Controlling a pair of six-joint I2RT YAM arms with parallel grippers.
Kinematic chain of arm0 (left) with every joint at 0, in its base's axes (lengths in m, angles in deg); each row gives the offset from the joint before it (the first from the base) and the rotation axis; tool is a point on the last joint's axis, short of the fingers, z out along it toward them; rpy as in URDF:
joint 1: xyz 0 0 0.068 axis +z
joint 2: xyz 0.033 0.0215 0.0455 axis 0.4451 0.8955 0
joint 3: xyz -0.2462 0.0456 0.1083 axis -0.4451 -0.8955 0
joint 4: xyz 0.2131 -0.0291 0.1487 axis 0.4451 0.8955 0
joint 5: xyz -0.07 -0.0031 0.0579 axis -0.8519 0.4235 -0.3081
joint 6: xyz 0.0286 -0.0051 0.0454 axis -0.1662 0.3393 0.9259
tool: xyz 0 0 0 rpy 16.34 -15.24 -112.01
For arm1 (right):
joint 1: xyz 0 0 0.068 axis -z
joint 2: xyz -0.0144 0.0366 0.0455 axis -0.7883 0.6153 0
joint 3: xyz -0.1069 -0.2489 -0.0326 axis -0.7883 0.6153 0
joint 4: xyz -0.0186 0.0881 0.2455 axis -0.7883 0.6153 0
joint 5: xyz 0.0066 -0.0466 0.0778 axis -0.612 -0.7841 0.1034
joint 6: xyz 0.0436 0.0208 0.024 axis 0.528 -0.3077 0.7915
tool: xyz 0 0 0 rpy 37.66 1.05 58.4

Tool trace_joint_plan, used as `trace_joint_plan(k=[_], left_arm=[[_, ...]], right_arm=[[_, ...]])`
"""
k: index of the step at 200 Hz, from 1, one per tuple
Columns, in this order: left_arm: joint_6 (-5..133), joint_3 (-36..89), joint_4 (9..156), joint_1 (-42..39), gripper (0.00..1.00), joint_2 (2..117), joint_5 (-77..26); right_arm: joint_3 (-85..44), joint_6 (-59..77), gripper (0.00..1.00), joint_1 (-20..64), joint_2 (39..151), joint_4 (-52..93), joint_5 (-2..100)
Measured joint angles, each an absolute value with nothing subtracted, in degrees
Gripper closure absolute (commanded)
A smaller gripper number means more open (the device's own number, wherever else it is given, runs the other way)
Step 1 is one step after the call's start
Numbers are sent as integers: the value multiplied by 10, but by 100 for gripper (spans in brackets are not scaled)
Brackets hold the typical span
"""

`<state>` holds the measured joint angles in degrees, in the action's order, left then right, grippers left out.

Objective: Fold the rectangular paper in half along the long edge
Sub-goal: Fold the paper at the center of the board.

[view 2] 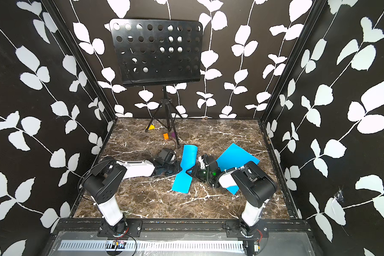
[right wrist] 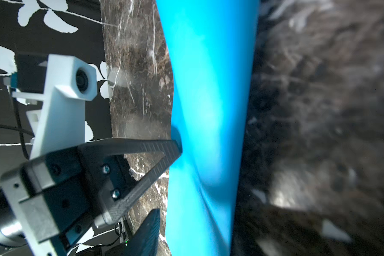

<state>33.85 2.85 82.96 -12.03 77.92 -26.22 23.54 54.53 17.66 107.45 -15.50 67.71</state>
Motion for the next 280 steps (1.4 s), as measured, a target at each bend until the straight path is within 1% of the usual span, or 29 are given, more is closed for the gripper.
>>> trace_joint_plan(k=[21,40,48,52,57,59,61,62,63,66,70,71,101,110,117,123,130,152,177,186,211,238,242,251,256,264,280], left_arm=[[342,30,832,-120,100,780,-262],[344,33,837,-120,100,781,-263],[344,34,838,-120,100,781,-264],[344,34,838,-120,100,781,-264],[344,34,839,-120,100,781,-264],[344,35,840,-120,100,781,-263],[344,35,840,-120,100,781,-264],[344,35,840,-120,100,781,-263],[344,35,840,-120,100,782,-264],[344,35,841,-120,100,782,-263],[344,36,841,-120,100,782,-264],[344,36,841,-120,100,782,-264],[344,36,842,-120,100,782,-263],[344,36,842,-120,100,782,-263],[344,36,842,-120,100,782,-263],[344,36,842,-120,100,782,-263],[344,36,842,-120,100,782,-263],[346,37,842,-120,100,782,-264],[347,37,843,-120,100,782,-264],[348,37,843,-120,100,782,-264],[348,37,843,-120,100,782,-264],[348,37,842,-120,100,782,-264],[348,37,842,-120,100,782,-264],[348,37,842,-120,100,782,-264],[348,37,842,-120,100,782,-264],[348,37,842,-120,100,782,-264],[348,37,842,-120,100,782,-265]], right_arm=[[232,530,58,187,1080,-156,688],[229,516,66,201,1082,-150,694],[226,510,72,208,1084,-145,695],[224,508,77,211,1086,-142,696],[223,505,80,214,1088,-138,695],[222,504,85,215,1089,-137,695],[222,503,85,216,1090,-138,696],[222,500,88,217,1090,-136,695],[222,501,88,217,1090,-135,695],[222,502,94,219,1092,-134,696],[221,498,100,220,1093,-132,696],[221,498,100,221,1093,-132,696],[221,497,99,224,1099,-129,696],[221,495,76,224,1099,-129,695],[221,497,62,224,1099,-131,699],[218,494,56,225,1098,-138,704],[212,493,52,224,1097,-143,704],[192,487,51,225,1108,-149,700],[172,483,61,231,1126,-148,696],[169,480,69,236,1129,-146,694],[167,471,100,253,1131,-123,685],[166,466,100,260,1133,-112,690],[166,466,92,260,1133,-112,690],[165,468,69,260,1133,-115,695],[163,467,62,260,1132,-114,695],[158,465,58,260,1128,-117,699],[149,458,57,260,1125,-109,692]])
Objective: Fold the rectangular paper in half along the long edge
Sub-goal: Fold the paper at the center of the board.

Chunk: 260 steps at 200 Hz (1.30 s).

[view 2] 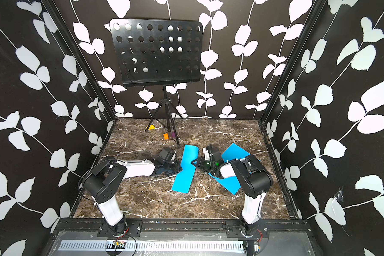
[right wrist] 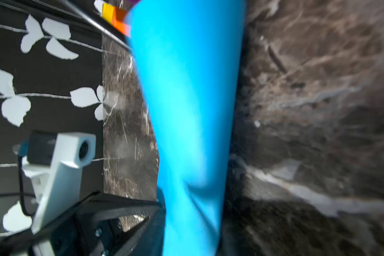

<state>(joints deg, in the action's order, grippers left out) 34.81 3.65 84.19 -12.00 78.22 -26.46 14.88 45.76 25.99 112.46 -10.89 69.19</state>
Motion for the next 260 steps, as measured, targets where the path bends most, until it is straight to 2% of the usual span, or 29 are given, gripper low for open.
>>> trace_joint_plan(k=[22,33,55,86,87,99,107,113,134,142,148,171,196,210,218,260], left_arm=[[348,36,842,-120,100,782,-265],[348,36,841,-120,100,782,-266],[348,35,840,-120,100,782,-266],[348,33,834,-120,100,782,-268],[348,33,834,-120,100,782,-268],[348,32,833,-120,100,782,-269],[348,32,832,-120,100,783,-270],[348,32,832,-120,100,783,-270],[348,32,831,-120,100,783,-272],[348,32,831,-120,100,783,-272],[348,32,831,-120,100,783,-272],[348,31,831,-120,100,783,-272],[348,31,831,-119,100,783,-273],[348,31,830,-119,100,783,-274],[348,31,830,-119,100,783,-274],[348,29,827,-117,100,783,-277]], right_arm=[[140,451,64,263,1126,-93,688],[132,447,71,265,1131,-86,686],[118,437,100,273,1147,-76,680],[101,428,99,283,1165,-67,691],[100,427,94,283,1165,-67,691],[96,427,69,283,1166,-64,696],[89,424,60,284,1165,-63,697],[80,419,57,285,1165,-64,696],[51,413,57,291,1177,-56,689],[43,412,61,294,1186,-56,690],[36,412,66,296,1194,-59,692],[19,410,100,303,1214,-55,691],[11,410,100,307,1220,-40,695],[5,413,71,307,1220,-33,697],[2,411,63,307,1220,-35,697],[-24,406,62,307,1222,-29,695]])
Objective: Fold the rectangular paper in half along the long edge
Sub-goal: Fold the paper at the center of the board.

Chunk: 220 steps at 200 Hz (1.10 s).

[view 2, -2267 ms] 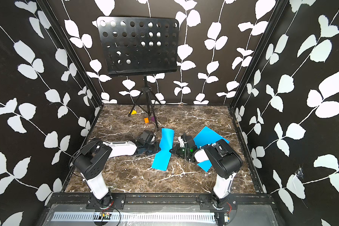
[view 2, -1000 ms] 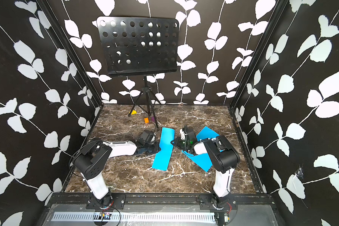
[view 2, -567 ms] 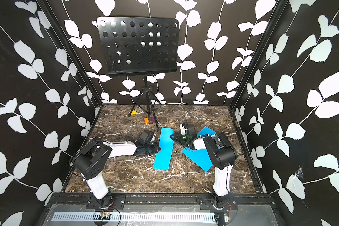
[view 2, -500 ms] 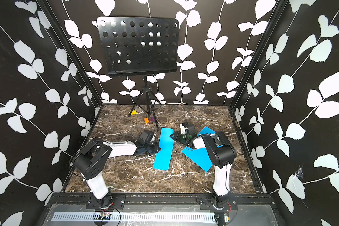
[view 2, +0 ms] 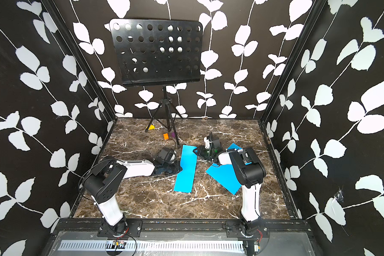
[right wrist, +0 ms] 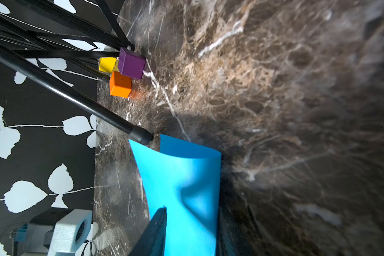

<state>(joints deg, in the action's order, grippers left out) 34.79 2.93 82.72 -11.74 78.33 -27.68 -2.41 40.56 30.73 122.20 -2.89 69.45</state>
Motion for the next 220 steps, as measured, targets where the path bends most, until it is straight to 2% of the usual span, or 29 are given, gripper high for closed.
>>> trace_joint_plan(k=[37,52,61,92,99,112,138,157,178,209,220], left_arm=[[348,28,825,-117,100,783,-278],[348,27,824,-117,100,783,-279],[348,26,822,-117,100,783,-279],[348,24,816,-117,100,784,-279],[348,24,815,-117,100,784,-279],[348,23,813,-117,100,784,-279],[348,21,811,-117,100,784,-281],[348,21,810,-117,100,784,-281],[348,21,810,-117,100,784,-281],[348,21,809,-116,100,784,-282],[348,20,808,-116,100,784,-282]], right_arm=[[-52,403,68,308,1242,-19,692],[-65,399,84,308,1254,-14,692],[-73,400,100,308,1260,-11,692],[-90,399,100,311,1274,1,693],[-91,399,84,311,1274,3,693],[-96,401,71,311,1274,8,690],[-112,399,67,313,1274,8,689],[-124,399,75,314,1279,8,688],[-133,399,100,314,1290,8,688],[-134,401,100,315,1299,10,685],[-134,401,72,315,1299,10,685]])
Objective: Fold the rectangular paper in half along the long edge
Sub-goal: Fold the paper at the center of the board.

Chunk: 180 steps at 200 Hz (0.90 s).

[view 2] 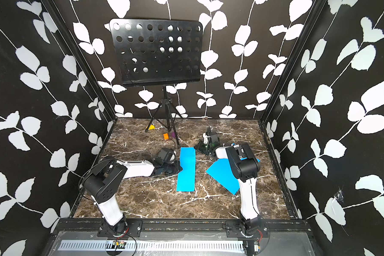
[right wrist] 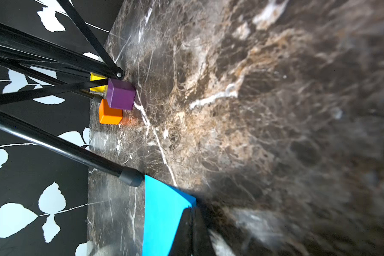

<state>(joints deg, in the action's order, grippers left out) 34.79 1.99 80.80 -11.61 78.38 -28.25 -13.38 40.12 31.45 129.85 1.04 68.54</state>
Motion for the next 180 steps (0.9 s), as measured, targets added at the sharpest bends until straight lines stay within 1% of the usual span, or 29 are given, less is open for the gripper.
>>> trace_joint_plan(k=[5,12,20,35,51,71,101,124,140,156,170,176,180], left_arm=[[348,20,807,-116,100,784,-282],[348,19,807,-116,100,783,-282],[348,18,806,-116,100,783,-282],[348,18,804,-116,100,782,-282],[348,17,803,-116,100,782,-283],[348,16,801,-115,100,782,-285],[347,15,800,-114,100,782,-287],[348,18,805,-114,100,782,-287],[349,21,809,-114,100,783,-287],[350,23,813,-114,100,784,-288],[350,25,816,-113,100,785,-289],[351,26,818,-113,100,785,-290],[351,27,820,-113,100,786,-290]], right_arm=[[-134,404,64,315,1299,10,685],[-134,403,57,315,1299,8,686],[-135,402,53,315,1297,2,690],[-136,401,49,315,1295,-5,689],[-129,401,47,315,1292,-13,689],[-91,402,46,314,1270,-31,690],[-24,402,47,311,1230,-52,692],[-12,402,48,306,1225,-63,694],[-12,402,54,302,1227,-65,697],[-27,404,69,300,1241,-62,701],[-42,406,89,298,1256,-58,705],[-45,407,100,298,1260,-57,705],[-47,407,100,297,1261,-54,705]])
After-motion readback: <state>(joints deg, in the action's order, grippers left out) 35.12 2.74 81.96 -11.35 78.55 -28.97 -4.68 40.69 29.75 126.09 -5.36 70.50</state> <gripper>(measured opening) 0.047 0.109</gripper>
